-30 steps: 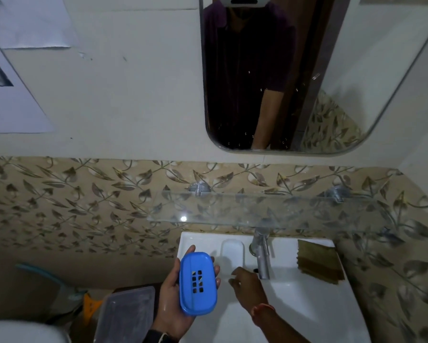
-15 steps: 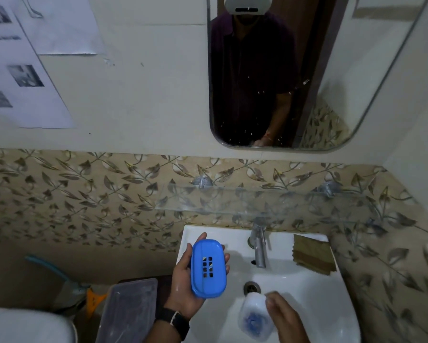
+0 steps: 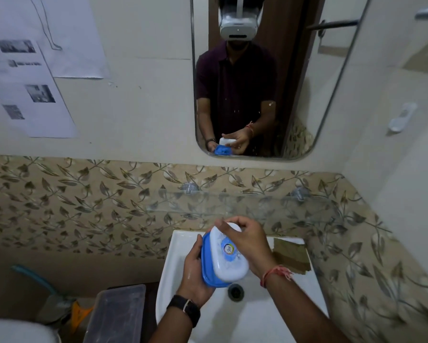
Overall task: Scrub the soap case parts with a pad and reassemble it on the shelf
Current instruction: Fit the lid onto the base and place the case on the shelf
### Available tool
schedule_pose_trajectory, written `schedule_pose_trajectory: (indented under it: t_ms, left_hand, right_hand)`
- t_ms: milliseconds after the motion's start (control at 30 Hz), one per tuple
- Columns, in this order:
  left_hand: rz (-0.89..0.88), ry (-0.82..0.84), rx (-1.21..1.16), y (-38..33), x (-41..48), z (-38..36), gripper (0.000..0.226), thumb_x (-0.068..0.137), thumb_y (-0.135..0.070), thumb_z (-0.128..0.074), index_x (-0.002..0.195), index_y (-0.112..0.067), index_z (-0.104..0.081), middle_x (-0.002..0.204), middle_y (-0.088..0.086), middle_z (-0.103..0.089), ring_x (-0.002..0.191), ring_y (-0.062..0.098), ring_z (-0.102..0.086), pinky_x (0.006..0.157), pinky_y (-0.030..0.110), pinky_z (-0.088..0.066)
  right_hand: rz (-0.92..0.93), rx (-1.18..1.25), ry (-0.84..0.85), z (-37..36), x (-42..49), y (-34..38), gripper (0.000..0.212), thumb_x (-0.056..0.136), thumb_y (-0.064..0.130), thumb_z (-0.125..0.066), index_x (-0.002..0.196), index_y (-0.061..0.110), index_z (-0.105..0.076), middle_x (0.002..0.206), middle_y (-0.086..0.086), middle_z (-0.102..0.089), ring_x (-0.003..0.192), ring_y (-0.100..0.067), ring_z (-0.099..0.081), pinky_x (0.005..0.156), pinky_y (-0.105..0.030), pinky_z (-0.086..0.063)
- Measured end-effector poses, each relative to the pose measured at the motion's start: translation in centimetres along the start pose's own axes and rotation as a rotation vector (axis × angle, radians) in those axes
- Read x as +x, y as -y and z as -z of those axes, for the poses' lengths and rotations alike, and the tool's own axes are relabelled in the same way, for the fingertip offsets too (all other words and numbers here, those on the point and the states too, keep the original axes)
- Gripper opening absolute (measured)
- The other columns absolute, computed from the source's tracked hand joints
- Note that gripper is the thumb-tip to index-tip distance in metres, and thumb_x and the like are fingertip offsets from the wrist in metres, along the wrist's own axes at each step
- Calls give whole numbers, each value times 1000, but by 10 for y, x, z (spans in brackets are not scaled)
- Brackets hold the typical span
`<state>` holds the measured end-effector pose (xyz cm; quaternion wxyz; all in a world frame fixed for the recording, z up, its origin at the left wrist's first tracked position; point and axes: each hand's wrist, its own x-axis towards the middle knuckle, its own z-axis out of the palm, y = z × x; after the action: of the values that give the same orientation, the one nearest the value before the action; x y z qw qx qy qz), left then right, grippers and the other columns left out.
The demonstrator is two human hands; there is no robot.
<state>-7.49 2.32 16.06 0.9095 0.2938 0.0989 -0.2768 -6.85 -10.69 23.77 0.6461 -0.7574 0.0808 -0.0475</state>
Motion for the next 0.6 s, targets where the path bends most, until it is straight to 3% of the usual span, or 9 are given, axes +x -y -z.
schedule_pose_trajectory:
  t_ms: [200,333,467,600]
  left_hand:
    - [-47,-7,17,12,-3,-12,56,86,-49,-59,120,-7,-75,133,23,-66,113,36,-70,103,49,-48]
    - [-65,-49,14,18,-5,-13,63,86,-49,-58,130,-6,-67,133,23,-66,111,35,-70,95,47,-51]
    - [-50,-81,39,20,-9,-16,63,87,-50,-56,131,-6,-66,128,23,-69,107,35,-71,92,46,-54]
    - [-19,-142,30,21,-12,-19,58,100,-48,-48,135,-4,-62,134,25,-64,120,39,-60,97,48,-50]
  right_hand:
    - [-18,19,-40,2,-1,-8,58,46,75,-79,70,22,-77,67,0,-77,60,-16,-72,58,-31,-59]
    - [-88,64,-63,0,-3,-12,51,49,68,-82,63,19,-77,64,-1,-76,57,-13,-70,55,-26,-57]
    - [-199,113,-69,-3,-3,-17,47,59,57,-87,69,13,-77,68,-6,-77,59,-18,-71,59,-30,-59]
    - [-279,209,-35,-1,-3,-20,41,67,45,-87,70,5,-76,73,-13,-77,59,-21,-70,58,-30,-59]
